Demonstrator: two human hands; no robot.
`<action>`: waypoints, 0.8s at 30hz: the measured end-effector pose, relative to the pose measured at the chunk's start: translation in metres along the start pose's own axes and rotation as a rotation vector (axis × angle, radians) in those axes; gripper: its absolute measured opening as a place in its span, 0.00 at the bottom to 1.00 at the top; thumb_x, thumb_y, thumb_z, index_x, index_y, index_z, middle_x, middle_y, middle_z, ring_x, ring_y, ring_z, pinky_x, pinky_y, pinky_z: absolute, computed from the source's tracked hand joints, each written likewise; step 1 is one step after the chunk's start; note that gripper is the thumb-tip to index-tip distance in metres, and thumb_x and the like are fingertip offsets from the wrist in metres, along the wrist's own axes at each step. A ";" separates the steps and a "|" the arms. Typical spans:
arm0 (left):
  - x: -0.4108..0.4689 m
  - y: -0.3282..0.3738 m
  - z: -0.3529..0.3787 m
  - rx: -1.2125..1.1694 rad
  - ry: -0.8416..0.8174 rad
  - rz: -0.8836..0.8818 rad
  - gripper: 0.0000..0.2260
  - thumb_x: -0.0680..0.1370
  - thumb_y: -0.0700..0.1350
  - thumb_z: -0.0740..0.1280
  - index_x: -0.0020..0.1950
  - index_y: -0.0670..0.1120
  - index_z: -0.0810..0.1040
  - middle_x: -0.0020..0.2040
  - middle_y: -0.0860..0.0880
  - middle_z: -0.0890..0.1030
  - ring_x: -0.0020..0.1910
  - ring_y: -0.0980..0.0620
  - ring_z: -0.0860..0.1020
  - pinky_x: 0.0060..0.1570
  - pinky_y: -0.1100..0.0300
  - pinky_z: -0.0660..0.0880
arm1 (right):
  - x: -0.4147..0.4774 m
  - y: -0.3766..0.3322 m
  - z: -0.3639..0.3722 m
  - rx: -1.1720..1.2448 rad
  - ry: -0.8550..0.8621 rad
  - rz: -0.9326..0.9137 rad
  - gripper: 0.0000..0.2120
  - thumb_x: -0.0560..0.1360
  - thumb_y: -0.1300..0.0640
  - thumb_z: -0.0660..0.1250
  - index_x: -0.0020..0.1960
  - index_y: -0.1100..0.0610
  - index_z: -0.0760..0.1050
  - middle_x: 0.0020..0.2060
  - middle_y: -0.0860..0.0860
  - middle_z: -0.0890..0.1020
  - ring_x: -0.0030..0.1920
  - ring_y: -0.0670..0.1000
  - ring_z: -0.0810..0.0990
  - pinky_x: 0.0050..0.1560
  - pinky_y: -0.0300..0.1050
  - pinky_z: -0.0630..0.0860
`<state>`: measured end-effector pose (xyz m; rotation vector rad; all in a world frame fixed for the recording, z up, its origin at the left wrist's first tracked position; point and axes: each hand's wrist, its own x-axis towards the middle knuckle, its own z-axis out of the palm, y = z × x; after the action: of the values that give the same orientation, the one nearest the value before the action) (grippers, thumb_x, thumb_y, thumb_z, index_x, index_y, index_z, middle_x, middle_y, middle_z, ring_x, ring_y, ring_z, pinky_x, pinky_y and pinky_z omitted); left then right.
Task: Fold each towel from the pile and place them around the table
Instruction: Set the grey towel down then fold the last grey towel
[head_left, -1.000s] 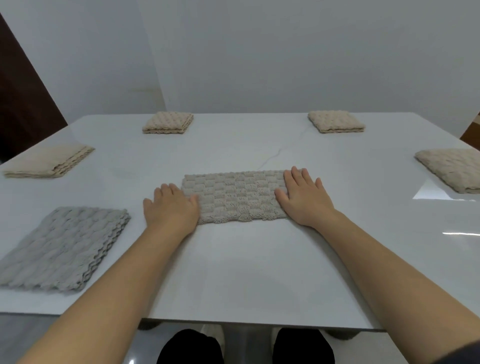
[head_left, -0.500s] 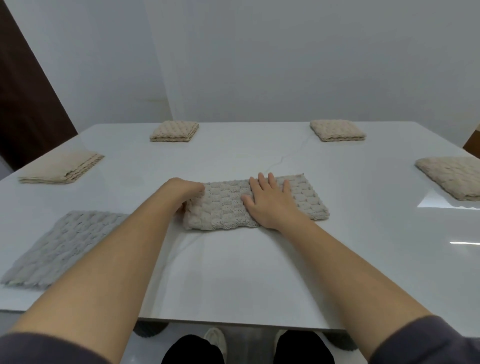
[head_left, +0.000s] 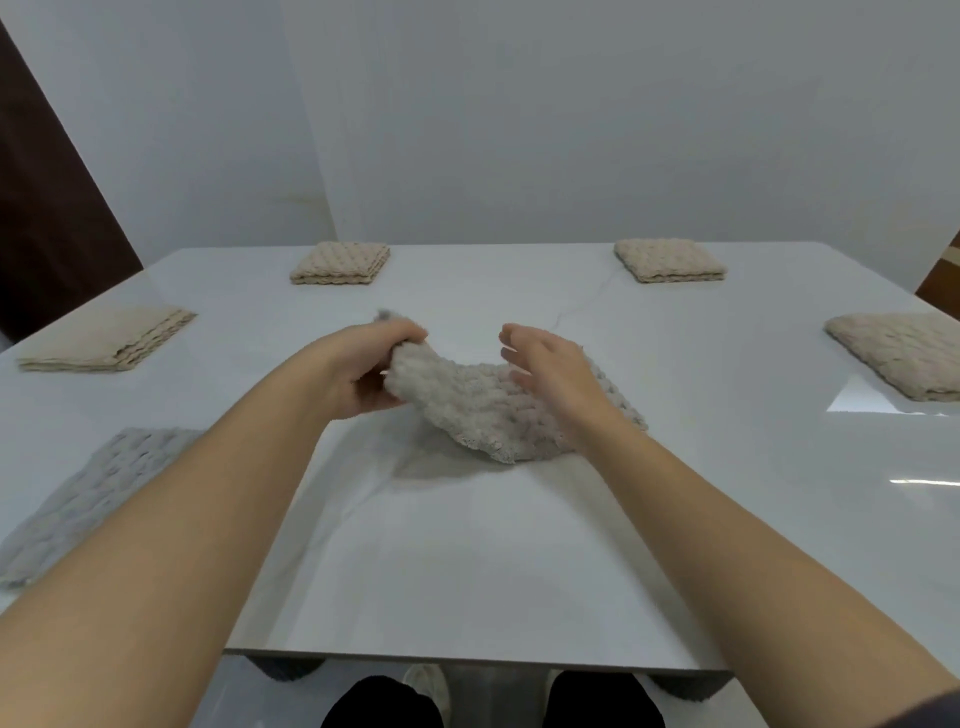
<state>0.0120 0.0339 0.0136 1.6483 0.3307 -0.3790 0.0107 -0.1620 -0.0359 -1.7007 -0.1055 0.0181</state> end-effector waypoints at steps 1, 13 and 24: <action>-0.004 0.004 0.011 -0.009 -0.077 0.062 0.09 0.79 0.52 0.65 0.46 0.47 0.75 0.40 0.48 0.79 0.35 0.52 0.80 0.34 0.59 0.80 | 0.001 -0.004 -0.003 0.237 -0.034 0.129 0.19 0.82 0.50 0.57 0.67 0.61 0.72 0.66 0.54 0.76 0.62 0.53 0.77 0.65 0.50 0.74; 0.020 -0.047 0.078 0.538 0.215 0.647 0.14 0.81 0.44 0.62 0.66 0.47 0.75 0.64 0.52 0.75 0.62 0.57 0.72 0.58 0.68 0.64 | 0.016 -0.006 -0.062 0.453 -0.166 0.486 0.08 0.81 0.63 0.57 0.53 0.61 0.75 0.40 0.56 0.81 0.32 0.50 0.83 0.31 0.39 0.79; 0.026 -0.066 0.113 1.151 0.042 0.725 0.28 0.82 0.59 0.49 0.80 0.51 0.50 0.80 0.53 0.46 0.78 0.56 0.38 0.76 0.51 0.38 | 0.029 0.004 -0.094 0.000 -0.166 0.335 0.17 0.77 0.67 0.58 0.60 0.55 0.78 0.51 0.56 0.84 0.49 0.54 0.84 0.51 0.50 0.82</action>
<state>0.0010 -0.0715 -0.0674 2.7307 -0.5847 0.0716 0.0466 -0.2533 -0.0255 -1.6981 0.0567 0.4087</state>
